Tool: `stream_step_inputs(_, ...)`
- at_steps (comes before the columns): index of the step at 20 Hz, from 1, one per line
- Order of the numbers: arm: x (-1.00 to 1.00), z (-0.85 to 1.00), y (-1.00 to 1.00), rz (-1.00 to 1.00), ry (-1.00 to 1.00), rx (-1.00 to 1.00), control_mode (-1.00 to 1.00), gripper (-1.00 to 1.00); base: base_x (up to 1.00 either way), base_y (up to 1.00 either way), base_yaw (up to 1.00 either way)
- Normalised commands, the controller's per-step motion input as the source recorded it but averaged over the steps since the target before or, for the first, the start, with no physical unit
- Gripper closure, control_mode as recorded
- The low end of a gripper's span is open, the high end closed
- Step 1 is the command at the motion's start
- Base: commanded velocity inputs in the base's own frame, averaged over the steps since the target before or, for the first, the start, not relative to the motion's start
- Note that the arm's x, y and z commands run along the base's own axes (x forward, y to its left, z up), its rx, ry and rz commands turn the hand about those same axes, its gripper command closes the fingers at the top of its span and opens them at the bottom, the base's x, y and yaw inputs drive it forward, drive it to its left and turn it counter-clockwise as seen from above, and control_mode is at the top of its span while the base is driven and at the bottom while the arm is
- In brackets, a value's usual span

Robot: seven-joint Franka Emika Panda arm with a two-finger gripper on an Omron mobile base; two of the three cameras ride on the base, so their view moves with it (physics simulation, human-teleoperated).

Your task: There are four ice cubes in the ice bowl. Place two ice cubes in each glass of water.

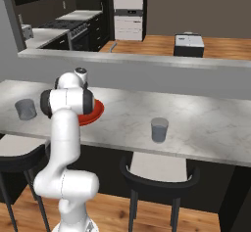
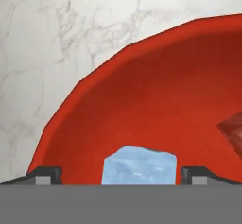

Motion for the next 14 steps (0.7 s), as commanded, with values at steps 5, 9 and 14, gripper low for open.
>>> stream_step_inputs(5, 0.02, -0.23, 0.01, 0.06, 0.04, -0.01, -1.00, -1.00, 0.00, 0.00, 0.00)
stream_step_inputs(9, 0.05, -0.24, 0.00, 0.05, 0.04, -0.02, -1.00, -1.00, 0.00, 0.00, 0.00)
stream_step_inputs(14, 0.00, -0.11, 0.03, 0.06, 0.02, -0.01, -1.00, -1.00, 0.00, 0.00, 0.00)
